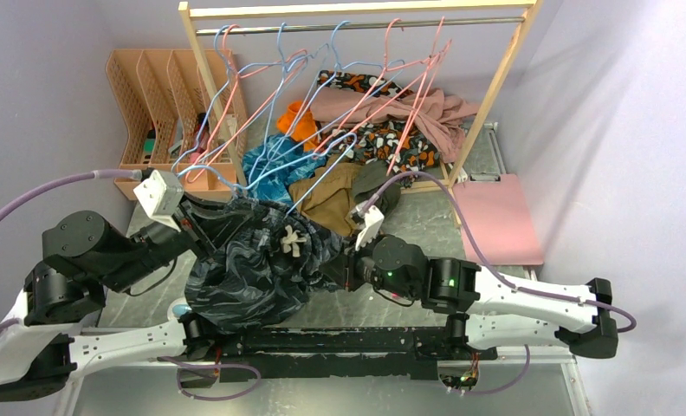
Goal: Place the shorts on the hanger
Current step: Hang the shorts on the hanger.
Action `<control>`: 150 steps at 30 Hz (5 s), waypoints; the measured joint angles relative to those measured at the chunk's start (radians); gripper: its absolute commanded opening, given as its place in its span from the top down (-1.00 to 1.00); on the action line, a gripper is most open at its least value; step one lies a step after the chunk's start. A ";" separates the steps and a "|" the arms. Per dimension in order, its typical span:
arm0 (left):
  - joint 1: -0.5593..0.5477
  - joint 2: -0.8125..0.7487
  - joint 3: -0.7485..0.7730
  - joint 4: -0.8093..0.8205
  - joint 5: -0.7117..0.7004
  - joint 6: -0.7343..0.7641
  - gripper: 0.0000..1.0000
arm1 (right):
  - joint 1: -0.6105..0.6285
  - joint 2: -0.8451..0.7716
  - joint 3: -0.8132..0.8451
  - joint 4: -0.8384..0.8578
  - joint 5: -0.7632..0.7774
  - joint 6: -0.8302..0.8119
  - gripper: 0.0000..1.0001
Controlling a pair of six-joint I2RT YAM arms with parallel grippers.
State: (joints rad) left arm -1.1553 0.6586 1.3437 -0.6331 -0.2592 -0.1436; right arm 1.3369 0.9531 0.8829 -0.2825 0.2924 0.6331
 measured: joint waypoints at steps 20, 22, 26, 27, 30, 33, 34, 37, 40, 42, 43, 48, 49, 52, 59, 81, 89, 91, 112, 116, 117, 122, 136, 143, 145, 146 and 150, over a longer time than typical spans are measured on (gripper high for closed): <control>0.000 -0.018 0.000 -0.083 0.183 -0.046 0.86 | 0.000 -0.083 0.149 -0.354 0.484 0.119 1.00; 0.000 -0.024 -0.002 -0.101 0.226 -0.053 0.86 | 0.000 -0.079 0.172 -0.390 0.529 0.141 1.00; 0.000 -0.043 -0.010 -0.131 0.293 -0.059 0.86 | 0.005 -0.082 0.200 -0.460 0.583 0.192 1.00; 0.000 -0.047 -0.012 -0.140 0.306 -0.059 0.86 | 0.006 -0.086 0.204 -0.473 0.589 0.200 1.00; 0.000 -0.049 -0.016 -0.165 0.342 -0.059 0.86 | 0.008 -0.107 0.219 -0.518 0.600 0.229 1.00; 0.000 -0.046 -0.026 -0.183 0.372 -0.058 0.86 | 0.008 -0.132 0.247 -0.562 0.603 0.249 1.00; 0.000 -0.043 -0.028 -0.190 0.383 -0.058 0.86 | 0.008 -0.139 0.258 -0.575 0.605 0.252 1.00; 0.000 -0.020 -0.031 -0.210 0.405 -0.055 0.86 | 0.008 -0.146 0.295 -0.612 0.605 0.254 1.00; 0.000 0.010 -0.032 -0.237 0.410 -0.053 0.86 | 0.008 -0.139 0.331 -0.645 0.605 0.248 1.00; 0.000 0.024 -0.034 -0.248 0.404 -0.051 0.86 | 0.008 -0.126 0.359 -0.668 0.600 0.237 1.00; 0.000 0.027 -0.034 -0.256 0.397 -0.051 0.86 | 0.008 -0.118 0.373 -0.678 0.595 0.230 1.00; 0.000 0.027 -0.034 -0.289 0.346 -0.051 0.86 | 0.008 -0.072 0.445 -0.731 0.563 0.199 1.00; 0.000 0.028 -0.034 -0.293 0.336 -0.051 0.86 | 0.008 -0.065 0.457 -0.740 0.556 0.193 1.00; 0.000 0.027 -0.034 -0.301 0.306 -0.051 0.86 | 0.008 -0.052 0.484 -0.761 0.536 0.182 1.00; 0.000 -0.017 -0.034 -0.292 0.262 -0.051 0.86 | 0.008 -0.034 0.503 -0.796 0.502 0.169 1.00; 0.000 0.024 -0.088 -0.290 0.233 -0.034 0.86 | 0.007 -0.024 0.635 -0.770 0.352 0.121 1.00; 0.000 0.045 -0.167 -0.226 0.278 -0.029 0.86 | 0.006 0.024 0.698 -0.610 0.196 0.042 1.00; 0.000 0.066 -0.184 -0.195 0.314 -0.028 0.86 | 0.006 0.067 0.743 -0.563 0.164 0.013 1.00; 0.000 -0.079 -0.189 -0.028 0.401 -0.040 0.86 | 0.006 0.243 0.948 -0.560 0.058 -0.184 -0.42; 0.000 -0.091 -0.186 -0.049 0.400 -0.041 0.86 | 0.006 0.148 0.930 -0.560 0.044 -0.232 -0.43; 0.000 -0.094 -0.185 -0.052 0.397 -0.042 0.86 | 0.006 0.131 0.918 -0.561 0.044 -0.238 -0.43; 0.000 -0.118 -0.185 -0.052 0.372 -0.049 0.86 | 0.006 0.052 0.817 -0.568 0.047 -0.249 -0.41; 0.000 -0.174 -0.214 -0.027 0.216 -0.079 0.86 | 0.006 0.145 0.694 -0.590 0.105 -0.148 -0.36; 0.000 -0.120 -0.214 -0.024 0.204 -0.082 0.86 | 0.006 0.224 0.742 -0.595 0.188 -0.103 -0.23; 0.000 -0.109 -0.214 -0.023 0.204 -0.082 0.86 | 0.006 0.252 0.745 -0.618 0.214 -0.089 -0.10; 0.000 -0.105 -0.214 -0.023 0.204 -0.082 0.86 | 0.006 0.267 0.746 -0.632 0.227 -0.082 -0.03; 0.000 -0.103 -0.214 -0.023 0.204 -0.082 0.86 | 0.006 0.312 0.769 -0.685 0.260 -0.064 0.35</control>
State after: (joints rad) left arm -1.1553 0.5552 1.1301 -0.6556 -0.0555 -0.2256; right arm 1.3430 1.2655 1.6516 -0.9672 0.5522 0.5694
